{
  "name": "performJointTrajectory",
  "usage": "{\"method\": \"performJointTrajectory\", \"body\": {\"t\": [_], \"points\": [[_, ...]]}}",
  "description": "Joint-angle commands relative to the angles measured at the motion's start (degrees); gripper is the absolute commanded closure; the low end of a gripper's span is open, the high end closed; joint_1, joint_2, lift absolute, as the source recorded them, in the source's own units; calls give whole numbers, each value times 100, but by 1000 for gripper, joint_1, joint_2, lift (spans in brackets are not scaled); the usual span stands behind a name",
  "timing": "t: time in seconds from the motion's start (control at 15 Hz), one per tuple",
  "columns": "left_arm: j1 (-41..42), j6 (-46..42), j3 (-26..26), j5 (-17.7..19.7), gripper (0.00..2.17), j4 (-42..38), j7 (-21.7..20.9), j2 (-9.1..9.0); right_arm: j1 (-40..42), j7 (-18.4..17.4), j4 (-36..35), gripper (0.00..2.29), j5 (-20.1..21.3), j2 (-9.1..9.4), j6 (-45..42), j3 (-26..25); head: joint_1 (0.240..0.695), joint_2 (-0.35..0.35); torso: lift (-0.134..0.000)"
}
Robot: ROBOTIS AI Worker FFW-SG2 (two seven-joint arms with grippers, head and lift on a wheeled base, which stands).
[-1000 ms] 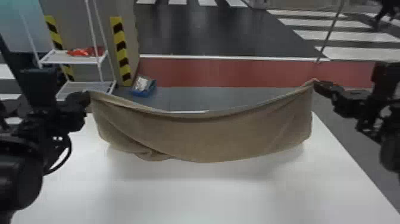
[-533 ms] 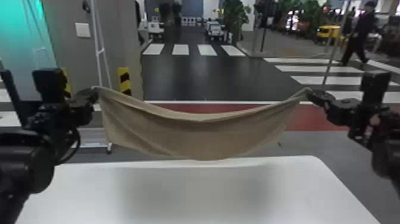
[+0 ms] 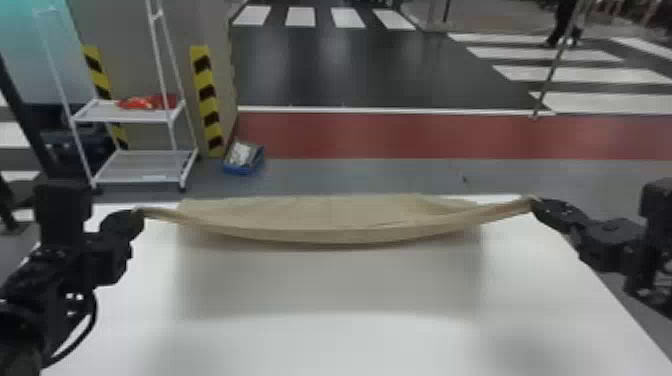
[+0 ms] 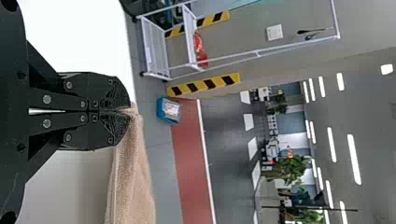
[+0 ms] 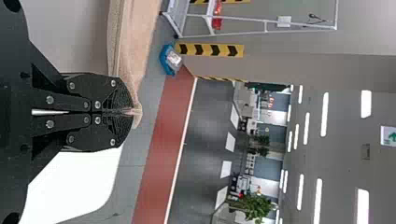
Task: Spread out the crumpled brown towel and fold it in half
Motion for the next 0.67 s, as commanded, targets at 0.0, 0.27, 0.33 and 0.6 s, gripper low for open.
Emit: {"method": "performJointTrajectory", "body": {"t": [0.0, 0.27, 0.33, 0.6], "points": [[781, 2, 129, -184, 1386, -581, 14, -48, 713, 48, -509, 1180, -2, -25, 89, -259, 626, -61, -125], [1959, 388, 296, -676, 1386, -1741, 49, -215, 1671, 303, -1168, 1180, -90, 19, 177, -839, 695, -93, -125], [2240, 459, 357, -747, 1386, -1996, 76, -267, 1873, 382, -1229, 1180, -160, 19, 177, -1015, 695, -100, -125], [3101, 916, 630, -747, 1386, -2576, 85, -373, 2400, 707, -1431, 1177, -231, 133, 159, -1639, 695, -137, -125]]}}
